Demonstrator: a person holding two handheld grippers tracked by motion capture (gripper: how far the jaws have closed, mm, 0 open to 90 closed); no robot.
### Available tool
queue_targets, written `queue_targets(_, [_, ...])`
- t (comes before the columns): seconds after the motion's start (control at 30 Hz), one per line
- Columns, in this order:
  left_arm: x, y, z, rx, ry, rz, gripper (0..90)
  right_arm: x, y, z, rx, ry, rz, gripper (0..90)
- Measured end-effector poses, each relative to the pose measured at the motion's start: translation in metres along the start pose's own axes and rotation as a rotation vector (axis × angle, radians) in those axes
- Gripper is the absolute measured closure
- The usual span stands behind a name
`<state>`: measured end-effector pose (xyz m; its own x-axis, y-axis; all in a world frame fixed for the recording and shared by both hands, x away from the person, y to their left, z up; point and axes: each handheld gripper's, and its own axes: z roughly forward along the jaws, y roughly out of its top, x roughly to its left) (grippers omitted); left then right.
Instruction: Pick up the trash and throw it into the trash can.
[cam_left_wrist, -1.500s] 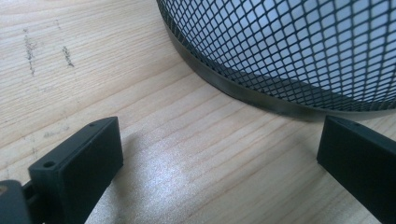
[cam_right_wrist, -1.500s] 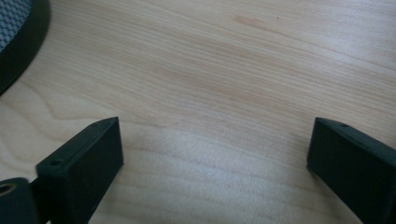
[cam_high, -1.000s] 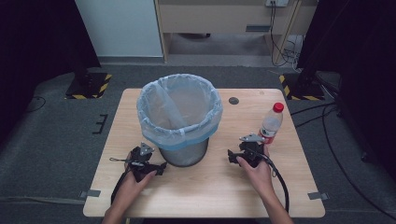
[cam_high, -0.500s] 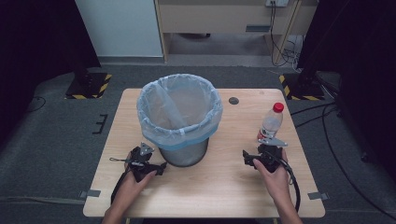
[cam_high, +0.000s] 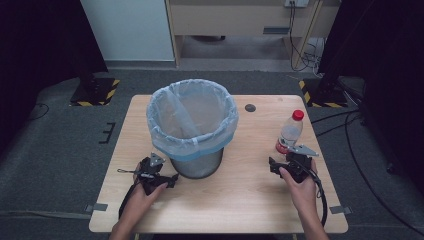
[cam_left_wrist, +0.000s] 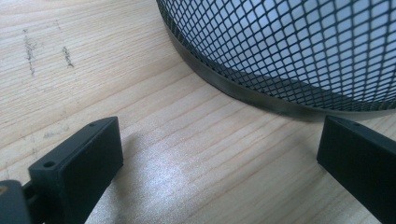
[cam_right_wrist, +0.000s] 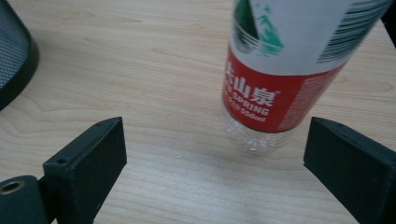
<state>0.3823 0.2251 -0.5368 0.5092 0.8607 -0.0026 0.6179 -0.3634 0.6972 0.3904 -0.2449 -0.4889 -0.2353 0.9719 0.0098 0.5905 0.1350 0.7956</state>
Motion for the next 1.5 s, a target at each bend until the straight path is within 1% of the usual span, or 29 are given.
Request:
queue_targets(0.23, [0.000, 0.000, 0.000, 0.000, 0.000, 0.000, 0.0, -0.010, 0.002, 0.001, -0.025, -0.016, 0.015, 5.9])
queue_targets(0.4, [0.000, 0.000, 0.000, 0.000, 0.000, 0.000, 0.0, -0.014, 0.007, 0.001, -0.044, -0.008, 0.023, 6.2])
queue_targets(0.47, [0.000, 0.000, 0.000, 0.000, 0.000, 0.000, 0.0, -0.015, 0.009, 0.000, -0.061, 0.000, 0.031, 6.8])
queue_targets(0.53, [0.000, 0.000, 0.000, 0.000, 0.000, 0.000, 0.0, -0.017, 0.011, 0.001, -0.057, -0.010, 0.024, 6.9])
queue_targets(0.67, [0.000, 0.000, 0.000, 0.000, 0.000, 0.000, 0.0, -0.023, 0.019, 0.003, -0.057, -0.012, 0.000, 7.0])
queue_targets(0.7, [0.000, 0.000, 0.000, 0.000, 0.000, 0.000, 0.0, -0.026, 0.020, 0.003, -0.065, -0.009, 0.004, 7.1])
queue_targets(0.73, [0.000, 0.000, 0.000, 0.000, 0.000, 0.000, 0.0, -0.030, 0.025, 0.004, -0.056, -0.012, 0.005, 7.0])
queue_targets(0.8, [0.000, 0.000, 0.000, 0.000, 0.000, 0.000, 0.0, -0.032, 0.026, 0.005, -0.058, -0.014, 0.006, 7.2])
queue_targets(0.9, [0.000, 0.000, 0.000, 0.000, 0.000, 0.000, 0.0, -0.037, 0.031, 0.007, -0.072, 0.001, 0.011, 9.4])
queue_targets(0.97, [0.000, 0.000, 0.000, 0.000, 0.000, 0.000, 0.0, -0.039, 0.033, 0.011, -0.063, 0.004, -0.002, 9.6])
queue_targets(1.07, [0.000, 0.000, 0.000, 0.000, 0.000, 0.000, 0.0, -0.040, 0.036, 0.016, -0.071, 0.027, 0.005, 10.7])
queue_targets(1.1, [0.000, 0.000, 0.000, 0.000, 0.000, 0.000, 0.0, -0.040, 0.037, 0.018, -0.070, 0.029, -0.006, 10.8])
queue_targets(1.13, [0.000, 0.000, 0.000, 0.000, 0.000, 0.000, 0.0, -0.040, 0.039, 0.019, -0.072, 0.031, -0.009, 11.7])
queue_targets(1.2, [0.000, 0.000, 0.000, 0.000, 0.000, 0.000, 0.0, -0.042, 0.041, 0.021, -0.091, 0.039, 0.009, 14.4])
queue_targets(1.27, [0.000, 0.000, 0.000, 0.000, 0.000, 0.000, 0.0, -0.044, 0.041, 0.023, -0.105, 0.042, 0.011, 17.8])
queue_targets(1.37, [0.000, 0.000, 0.000, 0.000, 0.000, 0.000, 0.0, -0.045, 0.041, 0.024, -0.108, 0.045, 0.017, 20.3])
queue_targets(1.43, [0.000, 0.000, 0.000, 0.000, 0.000, 0.000, 0.0, -0.046, 0.041, 0.025, -0.111, 0.049, 0.016, 22.7])
queue_targets(1.47, [0.000, 0.000, 0.000, 0.000, 0.000, 0.000, 0.0, -0.046, 0.041, 0.025, -0.116, 0.050, 0.015, 26.1])
queue_targets(1.5, [0.000, 0.000, 0.000, 0.000, 0.000, 0.000, 0.0, -0.046, 0.041, 0.025, -0.123, 0.048, 0.007, 27.0])
